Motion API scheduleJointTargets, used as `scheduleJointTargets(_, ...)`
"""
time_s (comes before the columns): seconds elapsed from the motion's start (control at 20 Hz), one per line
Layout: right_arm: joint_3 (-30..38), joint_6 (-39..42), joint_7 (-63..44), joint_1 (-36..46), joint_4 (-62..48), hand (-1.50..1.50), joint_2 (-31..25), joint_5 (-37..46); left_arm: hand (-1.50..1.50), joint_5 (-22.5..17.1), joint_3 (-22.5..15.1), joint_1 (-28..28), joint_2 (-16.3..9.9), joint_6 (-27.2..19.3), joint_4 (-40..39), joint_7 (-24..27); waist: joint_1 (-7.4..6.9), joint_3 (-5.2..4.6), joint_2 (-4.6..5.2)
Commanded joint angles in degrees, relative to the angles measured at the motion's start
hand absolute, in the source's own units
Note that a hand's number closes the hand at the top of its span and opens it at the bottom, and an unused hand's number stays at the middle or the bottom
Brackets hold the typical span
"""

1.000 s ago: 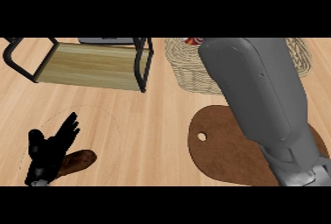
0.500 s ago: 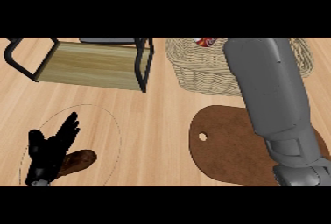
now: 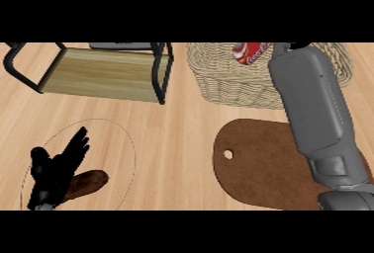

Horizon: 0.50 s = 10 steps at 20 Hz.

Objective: Pick the can from the cutting board and place it in the basket

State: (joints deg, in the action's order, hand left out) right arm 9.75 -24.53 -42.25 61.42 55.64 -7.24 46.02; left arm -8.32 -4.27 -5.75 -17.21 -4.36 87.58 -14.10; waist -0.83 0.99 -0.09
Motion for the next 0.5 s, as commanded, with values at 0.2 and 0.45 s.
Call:
scheduleJointTargets(0.2, -2.39, 4.7, 3.83, -2.87, -6.29, -1.5, -5.39, 3.3, 0.0, -0.2, -0.7, -3.1, 0.65, 1.15, -3.33, -2.79, 0.0, -0.99, 0.45)
scheduleJointTargets(0.45, -3.0, 5.56, 6.57, -5.94, -0.58, -1.5, -6.3, 2.06, 0.0, 0.85, 0.06, -1.88, 2.28, 0.76, -8.35, 0.58, 1.23, -1.02, 0.17)
